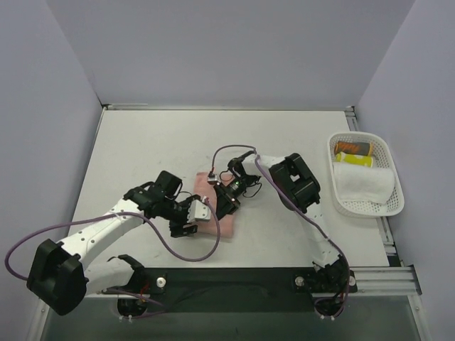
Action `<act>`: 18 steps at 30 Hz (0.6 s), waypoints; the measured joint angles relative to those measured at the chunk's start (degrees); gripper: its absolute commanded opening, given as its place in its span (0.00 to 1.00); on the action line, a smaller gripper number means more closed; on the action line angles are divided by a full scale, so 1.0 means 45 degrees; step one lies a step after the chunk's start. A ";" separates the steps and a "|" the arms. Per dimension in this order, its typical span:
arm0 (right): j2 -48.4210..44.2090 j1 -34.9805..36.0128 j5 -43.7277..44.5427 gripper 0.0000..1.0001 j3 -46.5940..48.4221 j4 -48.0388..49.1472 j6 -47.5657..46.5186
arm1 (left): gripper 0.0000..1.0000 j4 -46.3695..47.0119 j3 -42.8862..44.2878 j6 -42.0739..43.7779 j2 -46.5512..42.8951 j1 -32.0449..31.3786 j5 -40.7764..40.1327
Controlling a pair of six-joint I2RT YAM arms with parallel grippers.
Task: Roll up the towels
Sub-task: Roll the towel
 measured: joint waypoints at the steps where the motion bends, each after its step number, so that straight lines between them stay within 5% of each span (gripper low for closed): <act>1: 0.0073 -0.0063 -0.0058 0.00 0.0044 -0.0063 0.0019 | 0.74 0.0442 -0.0185 0.0000 -0.0068 -0.0389 -0.0374; 9: 0.0301 -0.0272 0.0015 0.00 0.0223 -0.0427 0.0058 | 0.75 0.3109 -0.1093 0.0287 0.0049 -0.2594 -0.3026; 18: 0.0389 -0.0364 0.0146 0.00 0.0233 -0.0549 0.0068 | 0.76 0.5124 -0.1836 0.0597 0.0039 -0.3458 -0.4216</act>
